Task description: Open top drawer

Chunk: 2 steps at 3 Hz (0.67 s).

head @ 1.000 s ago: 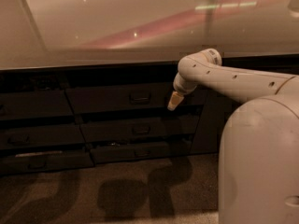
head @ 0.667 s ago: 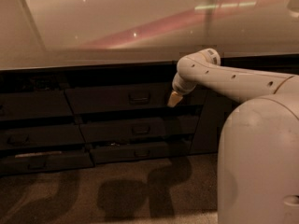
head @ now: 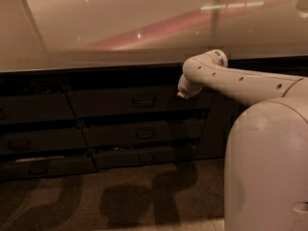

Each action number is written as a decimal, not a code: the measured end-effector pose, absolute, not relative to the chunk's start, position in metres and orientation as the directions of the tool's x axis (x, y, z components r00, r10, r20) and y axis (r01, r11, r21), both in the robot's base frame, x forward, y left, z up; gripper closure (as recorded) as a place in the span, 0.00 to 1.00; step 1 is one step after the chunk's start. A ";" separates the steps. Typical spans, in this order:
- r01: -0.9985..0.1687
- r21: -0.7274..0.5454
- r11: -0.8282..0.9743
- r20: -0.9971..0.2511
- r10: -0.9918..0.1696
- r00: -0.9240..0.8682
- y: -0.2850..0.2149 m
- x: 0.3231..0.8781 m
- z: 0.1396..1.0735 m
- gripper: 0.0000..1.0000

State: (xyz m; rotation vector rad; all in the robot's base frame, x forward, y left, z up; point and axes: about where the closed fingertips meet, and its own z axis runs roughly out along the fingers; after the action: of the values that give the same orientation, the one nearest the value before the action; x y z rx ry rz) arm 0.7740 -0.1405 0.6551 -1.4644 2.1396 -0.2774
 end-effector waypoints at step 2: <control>-0.803 -0.448 0.392 -0.306 -0.912 -0.274 -0.141 0.774 0.655 1.00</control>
Offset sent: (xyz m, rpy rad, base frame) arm 0.0000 0.0000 0.0000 0.0000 0.0000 0.0000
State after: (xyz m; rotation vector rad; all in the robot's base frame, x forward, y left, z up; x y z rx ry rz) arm 0.7740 -0.1405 0.6550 -1.4645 2.1397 -0.2772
